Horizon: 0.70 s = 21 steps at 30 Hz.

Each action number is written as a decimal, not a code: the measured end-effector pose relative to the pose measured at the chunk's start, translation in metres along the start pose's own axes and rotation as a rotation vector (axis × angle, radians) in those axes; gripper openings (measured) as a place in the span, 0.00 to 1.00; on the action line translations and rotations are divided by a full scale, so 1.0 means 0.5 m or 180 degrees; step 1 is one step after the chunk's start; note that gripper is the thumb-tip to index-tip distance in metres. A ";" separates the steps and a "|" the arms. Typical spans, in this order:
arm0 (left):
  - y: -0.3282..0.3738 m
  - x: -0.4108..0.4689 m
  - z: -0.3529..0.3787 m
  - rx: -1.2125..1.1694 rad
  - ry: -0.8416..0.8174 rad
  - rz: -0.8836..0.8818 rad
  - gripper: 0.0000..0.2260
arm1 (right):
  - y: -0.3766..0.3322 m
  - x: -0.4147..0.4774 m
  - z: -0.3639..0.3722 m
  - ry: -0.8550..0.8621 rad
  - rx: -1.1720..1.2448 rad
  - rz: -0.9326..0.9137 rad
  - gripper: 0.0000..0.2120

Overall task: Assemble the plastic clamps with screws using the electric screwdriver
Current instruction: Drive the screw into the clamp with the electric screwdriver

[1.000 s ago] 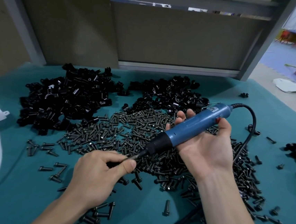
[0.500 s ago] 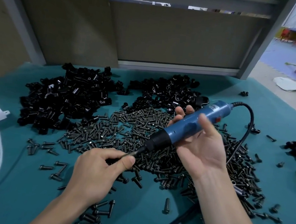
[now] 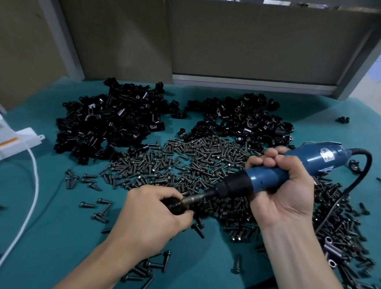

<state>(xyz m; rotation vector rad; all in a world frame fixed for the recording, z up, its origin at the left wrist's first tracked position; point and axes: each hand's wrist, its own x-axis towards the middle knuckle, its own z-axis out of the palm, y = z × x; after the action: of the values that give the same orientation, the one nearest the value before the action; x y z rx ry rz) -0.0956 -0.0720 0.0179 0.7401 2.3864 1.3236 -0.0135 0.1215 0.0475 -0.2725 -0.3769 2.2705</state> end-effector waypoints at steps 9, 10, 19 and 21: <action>0.001 0.000 -0.003 -0.0043 -0.0040 -0.0019 0.06 | 0.009 -0.006 -0.002 -0.0279 0.0056 -0.0074 0.12; 0.001 0.000 -0.002 -0.0044 -0.0034 -0.0027 0.06 | 0.009 -0.007 -0.002 -0.0296 0.0058 -0.0071 0.12; 0.002 0.002 -0.002 -0.0100 -0.0021 -0.0113 0.05 | 0.009 -0.010 -0.008 -0.0547 0.0060 -0.0015 0.11; 0.002 0.003 -0.001 -0.0117 -0.0011 -0.0140 0.05 | 0.010 -0.009 -0.009 -0.0559 0.0057 -0.0013 0.11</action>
<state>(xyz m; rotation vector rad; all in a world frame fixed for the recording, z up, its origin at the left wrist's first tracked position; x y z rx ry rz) -0.0969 -0.0712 0.0189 0.6755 2.3552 1.3437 -0.0125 0.1156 0.0417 -0.0628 -0.4468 2.2994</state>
